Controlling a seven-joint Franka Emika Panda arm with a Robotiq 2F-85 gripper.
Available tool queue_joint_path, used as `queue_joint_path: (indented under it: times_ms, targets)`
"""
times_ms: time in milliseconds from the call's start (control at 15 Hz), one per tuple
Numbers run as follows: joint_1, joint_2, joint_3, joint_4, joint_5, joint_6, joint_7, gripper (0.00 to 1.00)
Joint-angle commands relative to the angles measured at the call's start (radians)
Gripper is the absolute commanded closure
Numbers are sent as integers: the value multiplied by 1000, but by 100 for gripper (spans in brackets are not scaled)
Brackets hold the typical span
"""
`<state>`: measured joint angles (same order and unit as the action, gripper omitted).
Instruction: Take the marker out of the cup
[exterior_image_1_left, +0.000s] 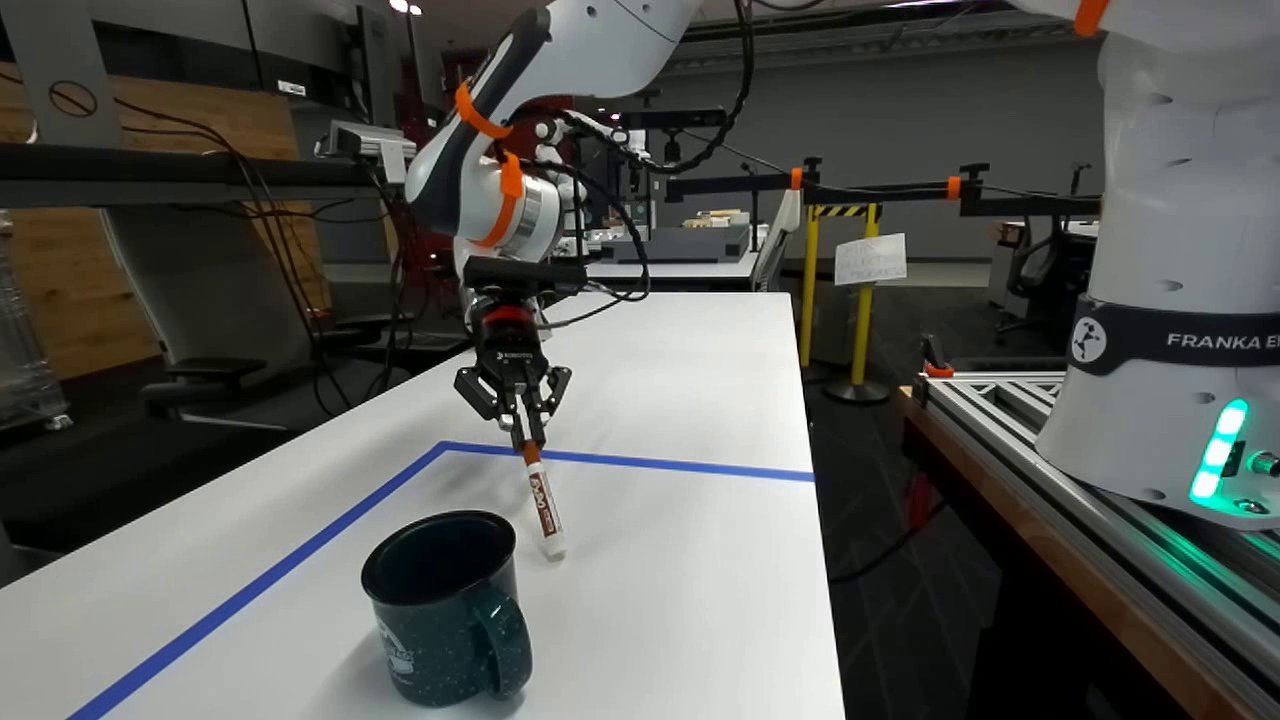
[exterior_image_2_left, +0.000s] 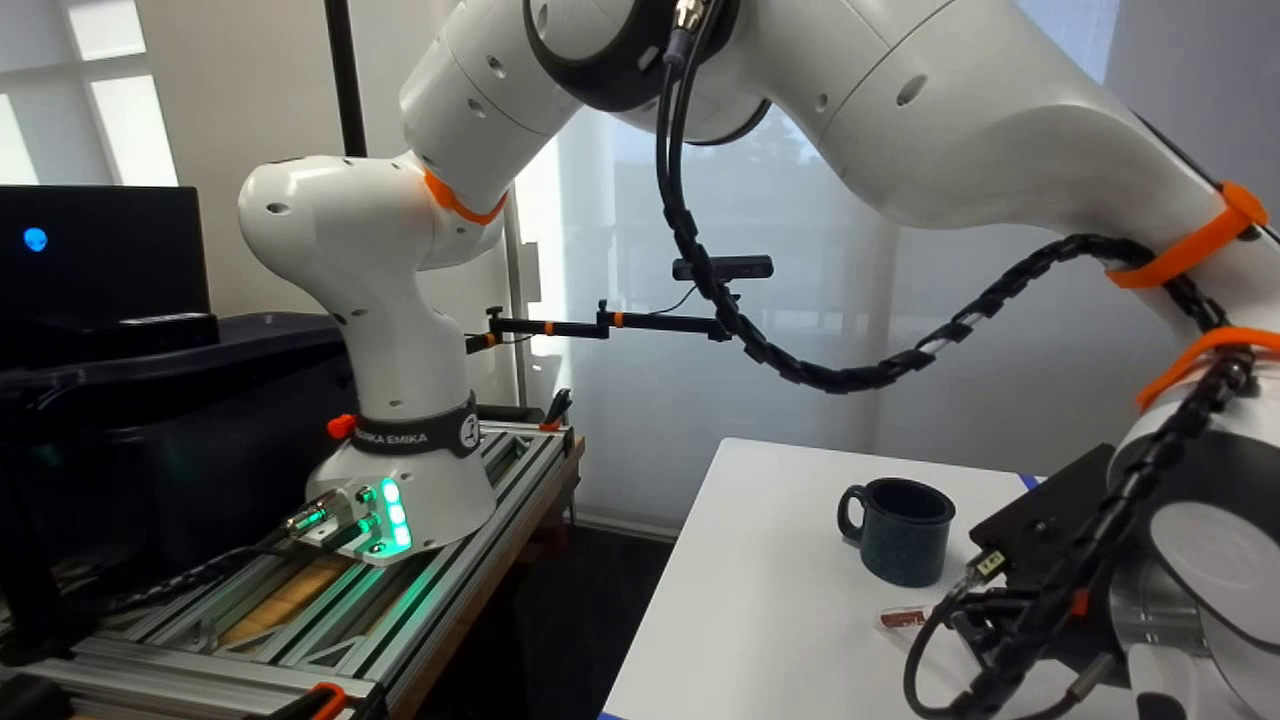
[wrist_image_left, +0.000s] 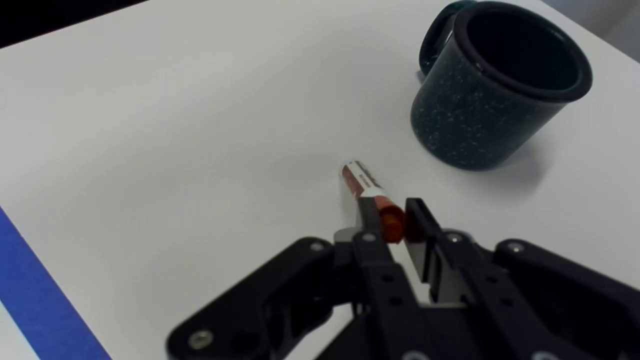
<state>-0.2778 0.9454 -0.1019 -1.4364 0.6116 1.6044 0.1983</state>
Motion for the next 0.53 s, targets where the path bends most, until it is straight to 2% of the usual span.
queue_joint_path:
  times_ms: [0, 200, 467]
  targets:
    - [1, 69, -9, 100, -47, -33, 53, 95]
    - [8, 83, -11, 115, -82, 7, 52, 95]
    - [29, 44, -4, 76, -125, 134, 29, 95]
